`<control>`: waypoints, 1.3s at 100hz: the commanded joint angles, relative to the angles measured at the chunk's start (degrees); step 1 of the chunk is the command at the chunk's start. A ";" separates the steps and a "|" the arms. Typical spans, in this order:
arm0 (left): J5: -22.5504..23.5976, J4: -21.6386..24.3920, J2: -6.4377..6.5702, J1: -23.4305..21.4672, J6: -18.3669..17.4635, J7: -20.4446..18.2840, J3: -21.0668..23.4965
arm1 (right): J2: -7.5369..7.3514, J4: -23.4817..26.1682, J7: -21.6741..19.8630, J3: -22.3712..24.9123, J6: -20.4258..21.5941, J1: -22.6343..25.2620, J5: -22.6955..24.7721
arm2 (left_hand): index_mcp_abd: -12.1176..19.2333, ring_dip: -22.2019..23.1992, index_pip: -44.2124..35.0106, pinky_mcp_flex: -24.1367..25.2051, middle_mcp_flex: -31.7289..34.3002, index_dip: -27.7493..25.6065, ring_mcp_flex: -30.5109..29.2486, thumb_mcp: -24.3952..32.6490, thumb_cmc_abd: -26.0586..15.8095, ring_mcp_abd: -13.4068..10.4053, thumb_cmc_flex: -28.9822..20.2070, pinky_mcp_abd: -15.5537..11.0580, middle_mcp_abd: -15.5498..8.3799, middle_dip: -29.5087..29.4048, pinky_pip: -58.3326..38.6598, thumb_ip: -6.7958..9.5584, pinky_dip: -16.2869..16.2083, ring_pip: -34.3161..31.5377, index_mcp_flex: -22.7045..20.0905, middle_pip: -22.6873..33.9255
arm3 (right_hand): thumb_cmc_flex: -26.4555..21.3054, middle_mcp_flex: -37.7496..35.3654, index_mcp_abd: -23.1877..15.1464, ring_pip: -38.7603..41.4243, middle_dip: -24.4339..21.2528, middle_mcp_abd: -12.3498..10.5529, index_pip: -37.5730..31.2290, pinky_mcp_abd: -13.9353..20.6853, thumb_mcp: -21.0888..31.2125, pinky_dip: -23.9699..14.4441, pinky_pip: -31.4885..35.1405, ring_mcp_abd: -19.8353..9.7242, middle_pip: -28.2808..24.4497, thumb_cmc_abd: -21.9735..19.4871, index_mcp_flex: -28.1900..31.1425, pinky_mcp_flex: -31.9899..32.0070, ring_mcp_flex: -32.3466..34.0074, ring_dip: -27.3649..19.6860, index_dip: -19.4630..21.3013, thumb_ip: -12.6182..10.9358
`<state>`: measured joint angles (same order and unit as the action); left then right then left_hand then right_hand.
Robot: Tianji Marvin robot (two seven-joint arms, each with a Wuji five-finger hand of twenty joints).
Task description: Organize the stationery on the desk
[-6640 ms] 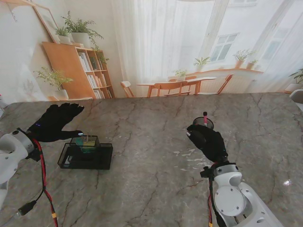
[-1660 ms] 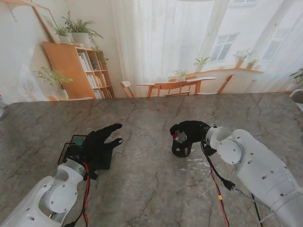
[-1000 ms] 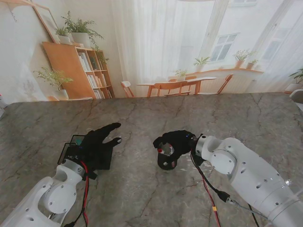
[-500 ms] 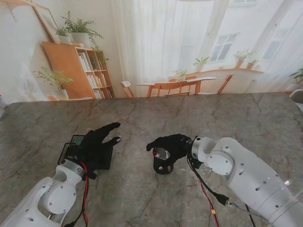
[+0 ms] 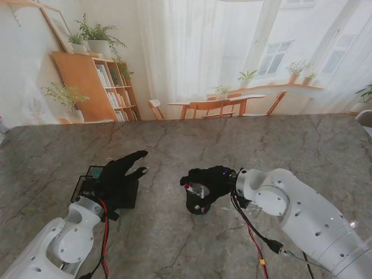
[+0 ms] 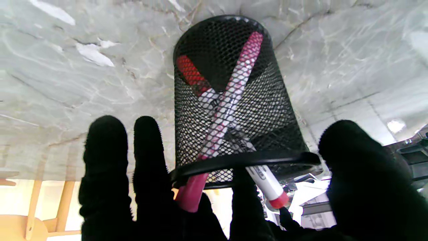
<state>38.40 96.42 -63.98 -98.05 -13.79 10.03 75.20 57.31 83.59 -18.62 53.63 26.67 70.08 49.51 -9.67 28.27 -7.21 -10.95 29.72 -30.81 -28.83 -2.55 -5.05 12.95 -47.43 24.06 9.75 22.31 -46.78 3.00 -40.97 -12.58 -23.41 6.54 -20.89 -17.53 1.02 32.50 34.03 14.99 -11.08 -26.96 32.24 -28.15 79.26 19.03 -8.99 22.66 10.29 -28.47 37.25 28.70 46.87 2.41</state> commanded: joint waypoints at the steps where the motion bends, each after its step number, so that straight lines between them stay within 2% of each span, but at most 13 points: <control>1: -0.26 -0.18 -0.27 -0.28 -0.05 0.14 -0.12 | -0.31 0.04 -1.37 0.22 0.08 0.72 0.01 | 1.02 0.16 -0.54 0.38 0.88 -0.43 -1.11 -0.02 -3.56 -0.83 -1.35 -1.23 -0.41 0.21 -1.51 -5.36 -1.98 -0.59 -1.28 -0.41 | 2.30 -0.77 0.38 -2.79 -1.25 0.85 1.29 -3.72 -0.14 -1.16 -1.23 1.97 2.27 -1.74 -1.06 1.72 -1.53 -1.33 -1.49 0.52; 21: -0.33 -0.24 -0.29 -0.27 -0.07 0.19 -0.10 | -0.18 1.07 -1.03 1.53 0.47 1.38 -0.27 | 1.08 0.18 -0.57 0.20 0.90 -0.43 -1.19 0.01 -3.62 -0.86 -1.76 -1.09 -0.39 0.24 -1.68 -5.35 -2.03 -0.62 -1.31 -0.39 | 4.32 -1.52 -0.09 -9.46 -2.30 0.63 1.40 -5.98 -0.59 -1.07 -4.01 3.19 2.66 -3.43 0.81 5.30 -3.83 -3.25 -2.28 0.72; 45: -0.47 -0.27 -0.30 -0.25 -0.04 0.17 -0.11 | -0.06 1.72 -0.71 2.19 1.41 1.39 -0.92 | 1.05 0.18 -0.62 0.05 0.90 -0.45 -1.26 0.01 -3.66 -0.88 -2.10 -0.86 -0.38 0.26 -1.77 -5.35 -2.00 -0.61 -1.40 -0.39 | 5.86 -1.47 -0.93 -12.93 -3.02 0.22 1.79 -6.79 -0.61 -1.25 -4.66 3.69 3.05 -4.04 1.62 5.84 -4.61 -4.18 -3.18 0.86; 79: -0.55 -0.24 -0.33 -0.31 -0.01 0.25 -0.04 | -0.40 7.54 -4.23 5.45 1.09 3.41 -1.59 | 1.01 0.17 -0.63 -0.11 0.87 -0.46 -1.35 -0.04 -3.60 -0.97 -2.19 -0.73 -0.43 0.28 -1.91 -5.36 -1.94 -0.62 -1.43 -0.41 | 6.61 -1.75 -1.75 -13.90 -4.09 -0.26 2.51 -7.11 -0.41 -1.29 -4.74 4.13 3.42 -4.25 2.92 4.87 -2.91 -4.26 -4.60 0.97; 103: -0.57 -0.21 -0.38 -0.40 -0.13 0.53 0.02 | -0.88 9.86 -6.97 7.28 2.05 4.07 -1.56 | 1.03 0.19 -0.65 -0.12 0.91 -0.47 -1.35 -0.08 -3.65 -0.97 -2.19 -0.72 -0.50 0.30 -1.97 -5.37 -1.90 -0.64 -1.48 -0.39 | 6.85 -1.50 -1.80 -13.65 -4.64 -0.57 3.38 -7.00 -0.32 -1.05 -5.02 4.18 3.62 -4.50 2.49 4.51 -1.89 -3.99 -5.57 1.00; 130: -0.21 -0.28 -0.30 -0.37 -0.42 0.45 0.01 | -0.30 14.73 -4.56 12.89 2.02 7.13 1.03 | 1.09 0.21 -0.60 0.17 0.82 -0.45 -1.26 -0.16 -3.36 -0.81 -1.65 -0.83 -0.38 0.29 -1.77 -5.36 -1.79 -0.63 -1.35 -0.42 | 6.38 -2.09 -1.41 -14.16 -4.88 -0.90 3.38 -7.19 -0.46 -0.23 -6.40 3.42 3.29 -5.50 2.99 6.13 -2.22 -3.97 -6.00 0.86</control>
<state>38.11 96.33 -64.09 -98.17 -13.85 10.43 75.34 57.05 96.28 -23.12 65.54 29.21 76.59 50.75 -9.67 28.27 -7.29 -11.08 30.26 -30.85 -29.82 -2.44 -5.05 12.91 -48.29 24.06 9.75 22.32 -47.38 3.00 -41.62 -12.58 -24.01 6.51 -15.59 -19.34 -0.25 18.97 29.82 14.19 -8.87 -31.07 32.20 -28.20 73.21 21.31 -7.44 18.42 12.71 -23.11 34.96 24.77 42.02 2.41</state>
